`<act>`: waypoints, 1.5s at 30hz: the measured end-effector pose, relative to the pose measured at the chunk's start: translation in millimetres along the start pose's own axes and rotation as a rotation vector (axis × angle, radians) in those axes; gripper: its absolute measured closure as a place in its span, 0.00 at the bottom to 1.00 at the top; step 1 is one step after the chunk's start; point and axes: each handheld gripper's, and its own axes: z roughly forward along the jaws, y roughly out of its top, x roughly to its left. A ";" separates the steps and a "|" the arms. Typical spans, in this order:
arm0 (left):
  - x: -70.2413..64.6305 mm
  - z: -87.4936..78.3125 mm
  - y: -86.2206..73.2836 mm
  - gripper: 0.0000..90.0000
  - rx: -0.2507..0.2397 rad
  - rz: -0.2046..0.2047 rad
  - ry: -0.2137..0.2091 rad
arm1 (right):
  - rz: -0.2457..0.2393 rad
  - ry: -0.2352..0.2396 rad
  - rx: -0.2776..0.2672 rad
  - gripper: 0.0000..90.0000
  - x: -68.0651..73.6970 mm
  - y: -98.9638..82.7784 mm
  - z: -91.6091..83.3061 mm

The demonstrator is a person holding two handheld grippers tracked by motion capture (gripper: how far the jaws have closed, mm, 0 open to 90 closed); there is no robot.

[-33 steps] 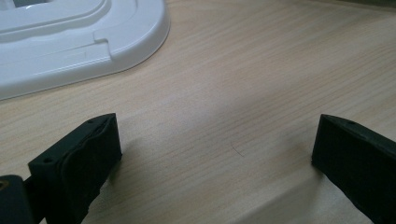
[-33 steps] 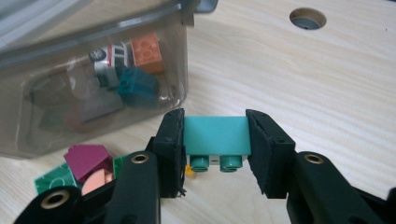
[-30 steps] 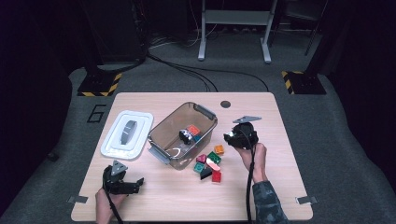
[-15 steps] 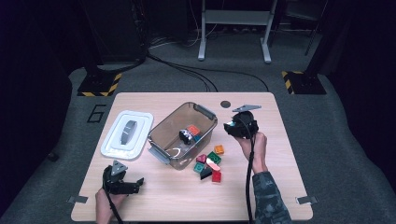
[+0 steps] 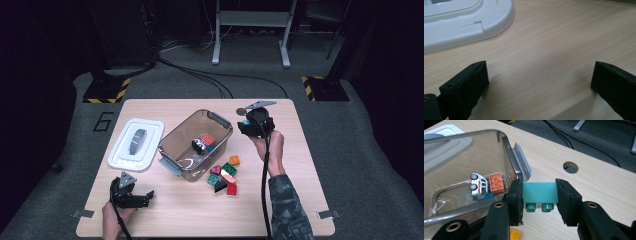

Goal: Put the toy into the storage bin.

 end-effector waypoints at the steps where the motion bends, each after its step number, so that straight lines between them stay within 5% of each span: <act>1: -0.4 0.1 -0.1 0.01 -0.001 -0.005 0.000 | -0.013 0.000 -0.007 0.65 0.2 3.0 -0.2; 18: -0.5 0.1 -0.1 0.01 -0.001 -0.008 -0.001 | -0.096 0.043 -0.007 0.65 26.1 30.1 14.3; 26: -0.5 0.1 -0.1 0.01 -0.001 -0.008 -0.001 | -0.180 0.094 0.047 0.65 47.6 31.2 33.4; 31: -0.5 0.1 -0.1 0.01 -0.001 -0.008 -0.001 | -0.192 0.117 0.105 0.65 56.9 27.4 41.7; 45: -0.5 0.2 -0.1 0.01 -0.002 -0.008 -0.001 | -0.209 0.136 0.172 0.64 53.6 14.2 46.6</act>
